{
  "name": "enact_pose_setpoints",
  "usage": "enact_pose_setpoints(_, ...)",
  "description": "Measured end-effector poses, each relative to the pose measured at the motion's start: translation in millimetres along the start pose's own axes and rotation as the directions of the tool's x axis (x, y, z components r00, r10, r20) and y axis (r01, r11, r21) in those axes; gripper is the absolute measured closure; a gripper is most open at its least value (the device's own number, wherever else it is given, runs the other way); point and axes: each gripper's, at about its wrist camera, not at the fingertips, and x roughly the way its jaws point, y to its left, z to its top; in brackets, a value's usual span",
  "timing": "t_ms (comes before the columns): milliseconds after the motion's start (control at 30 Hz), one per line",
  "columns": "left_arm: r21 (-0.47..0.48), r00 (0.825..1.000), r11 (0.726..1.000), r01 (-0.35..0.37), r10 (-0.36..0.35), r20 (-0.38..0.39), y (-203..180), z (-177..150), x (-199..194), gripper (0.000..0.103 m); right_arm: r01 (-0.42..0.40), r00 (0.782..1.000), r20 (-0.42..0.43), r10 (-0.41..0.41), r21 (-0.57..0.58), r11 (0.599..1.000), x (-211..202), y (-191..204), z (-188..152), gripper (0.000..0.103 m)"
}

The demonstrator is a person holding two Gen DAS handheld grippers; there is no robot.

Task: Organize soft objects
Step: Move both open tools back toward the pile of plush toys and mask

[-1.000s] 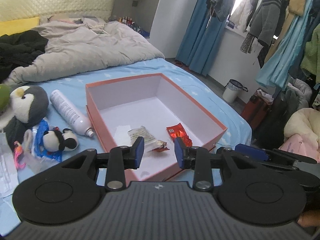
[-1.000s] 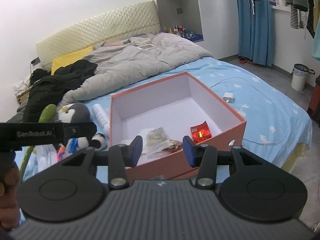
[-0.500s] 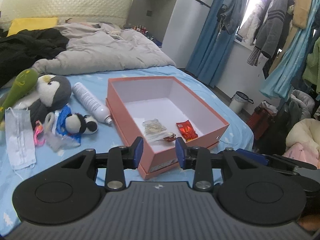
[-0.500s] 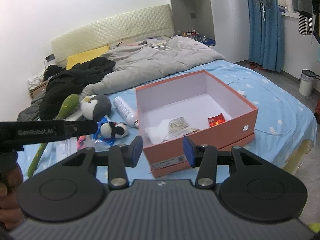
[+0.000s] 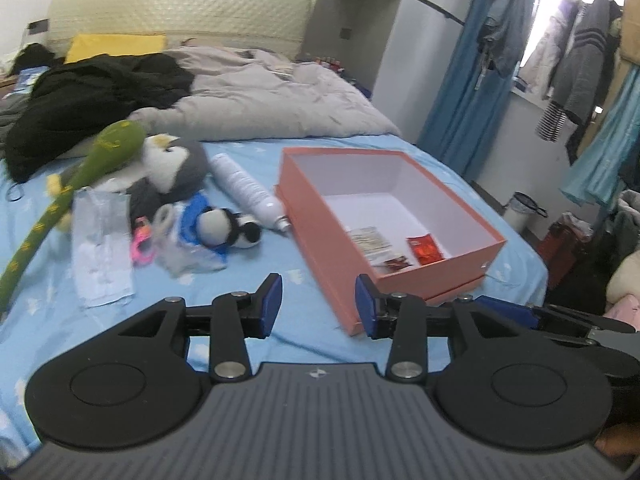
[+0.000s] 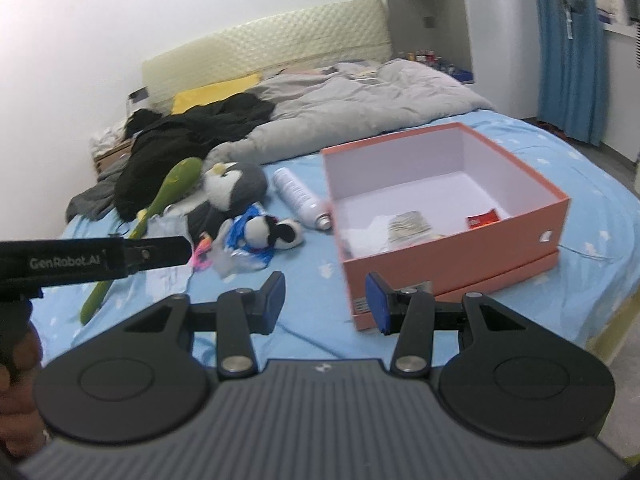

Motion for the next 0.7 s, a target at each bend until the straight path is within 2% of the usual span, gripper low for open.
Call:
enact_pose_setpoints(367, -0.087, 0.993, 0.989, -0.121, 0.122, 0.009, 53, -29, -32, 0.057, -0.127, 0.99, -0.068, 0.122, -0.076, 0.989, 18, 48, -20, 0.056)
enact_pose_setpoints(700, -0.197, 0.976, 0.958, -0.207, 0.217, 0.026, 80, -59, -52, 0.057, -0.211, 0.971, -0.139, 0.196, -0.1, 0.972, 25, 66, -29, 0.056)
